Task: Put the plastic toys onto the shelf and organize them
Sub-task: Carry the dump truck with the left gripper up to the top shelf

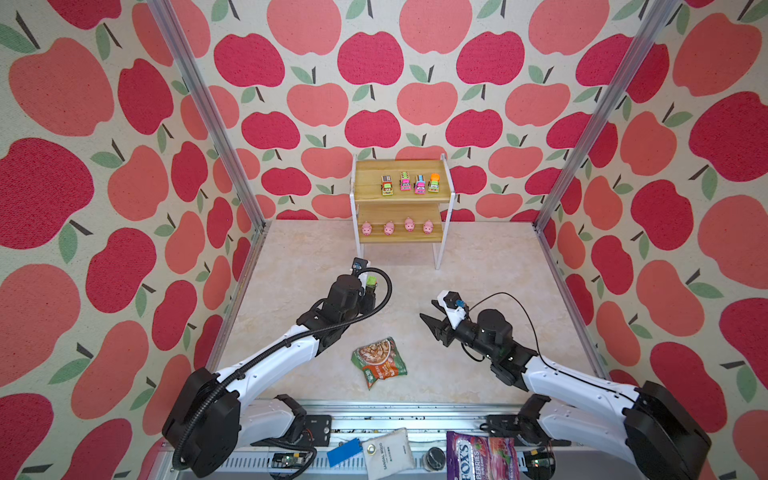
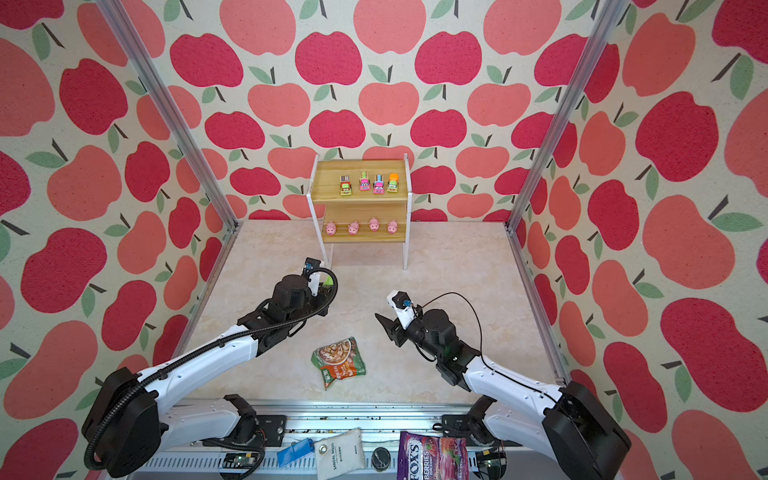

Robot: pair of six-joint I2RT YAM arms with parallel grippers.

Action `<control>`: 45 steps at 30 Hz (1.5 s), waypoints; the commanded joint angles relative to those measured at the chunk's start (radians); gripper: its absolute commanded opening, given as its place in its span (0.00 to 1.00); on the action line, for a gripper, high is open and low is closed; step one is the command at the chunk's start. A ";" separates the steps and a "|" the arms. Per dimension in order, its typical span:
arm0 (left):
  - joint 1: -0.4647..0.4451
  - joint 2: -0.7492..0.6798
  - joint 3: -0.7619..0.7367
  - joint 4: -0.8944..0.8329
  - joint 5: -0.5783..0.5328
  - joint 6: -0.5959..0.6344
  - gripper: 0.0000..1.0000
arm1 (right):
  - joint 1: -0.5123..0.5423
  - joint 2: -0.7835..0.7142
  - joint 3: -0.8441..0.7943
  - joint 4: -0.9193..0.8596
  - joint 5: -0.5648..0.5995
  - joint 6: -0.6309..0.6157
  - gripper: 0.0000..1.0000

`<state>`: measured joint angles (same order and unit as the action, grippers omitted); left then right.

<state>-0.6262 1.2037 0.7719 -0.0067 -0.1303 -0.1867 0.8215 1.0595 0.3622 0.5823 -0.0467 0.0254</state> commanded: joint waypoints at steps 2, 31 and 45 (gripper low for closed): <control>-0.006 0.002 0.155 -0.227 -0.040 -0.040 0.27 | -0.007 -0.021 0.006 -0.034 0.020 -0.005 0.56; 0.033 0.405 1.110 -0.625 -0.057 0.033 0.26 | -0.005 -0.067 0.328 -0.384 0.062 -0.076 0.54; 0.120 0.628 1.458 -0.716 -0.048 0.062 0.26 | -0.005 -0.051 0.554 -0.487 0.116 -0.166 0.54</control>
<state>-0.5175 1.7966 2.1735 -0.6724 -0.1757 -0.1394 0.8215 1.0080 0.8692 0.1173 0.0483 -0.1074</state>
